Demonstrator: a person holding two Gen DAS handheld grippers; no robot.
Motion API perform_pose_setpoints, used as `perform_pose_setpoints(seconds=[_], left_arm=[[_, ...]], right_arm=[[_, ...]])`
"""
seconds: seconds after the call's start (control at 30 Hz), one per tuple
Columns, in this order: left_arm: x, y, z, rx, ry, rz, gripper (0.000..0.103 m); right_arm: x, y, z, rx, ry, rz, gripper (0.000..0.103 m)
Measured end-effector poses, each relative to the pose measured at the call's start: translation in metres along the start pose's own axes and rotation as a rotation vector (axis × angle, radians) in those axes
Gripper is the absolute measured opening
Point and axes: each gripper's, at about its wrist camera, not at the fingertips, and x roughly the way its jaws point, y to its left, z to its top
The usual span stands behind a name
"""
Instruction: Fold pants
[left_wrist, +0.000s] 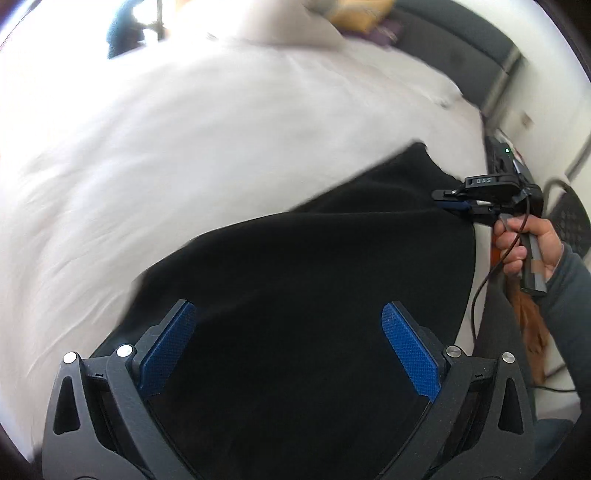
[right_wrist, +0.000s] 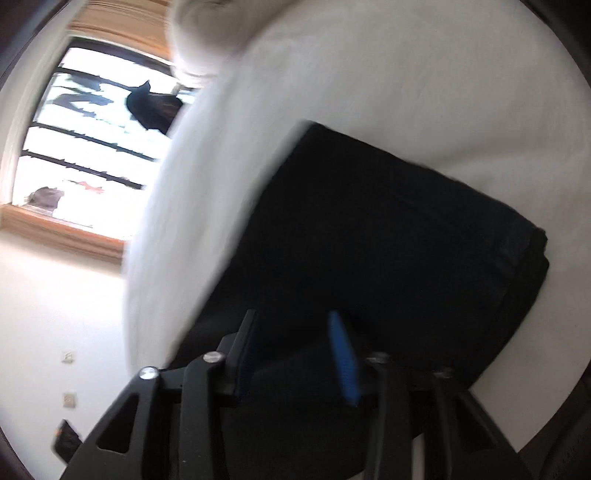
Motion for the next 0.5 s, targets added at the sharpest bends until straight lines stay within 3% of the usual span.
perform_pose_setpoints(seconds=[0.03,0.13,0.27,0.3,0.37,0.43,0.5], left_arm=[[0.012,-0.005,0.009,0.047,0.02,0.002,0.102],[0.043,-0.007,0.027,0.121,0.072,-0.035,0.102],[0.054,0.006,0.025,0.08,0.078,-0.014,0.101],[0.052,0.01,0.02,0.062,0.076,-0.01,0.101],[0.046,0.017,0.009,0.038,0.053,-0.001,0.101],[0.042,0.018,-0.01,0.004,0.033,-0.017,0.101],[0.046,0.011,-0.026,0.021,0.034,0.015,0.101]], right_arm=[[0.001,-0.009,0.001,0.024,-0.009,-0.006,0.0],[-0.007,-0.039,0.001,0.088,-0.039,0.059,0.0],[-0.026,-0.039,0.001,0.032,-0.077,-0.031,0.0],[-0.033,-0.03,0.001,-0.007,-0.087,-0.077,0.008],[-0.044,0.001,0.002,-0.142,-0.098,-0.097,0.029],[-0.044,0.052,-0.003,-0.359,-0.072,-0.043,0.032],[-0.033,0.108,-0.019,-0.614,-0.027,-0.018,0.032]])
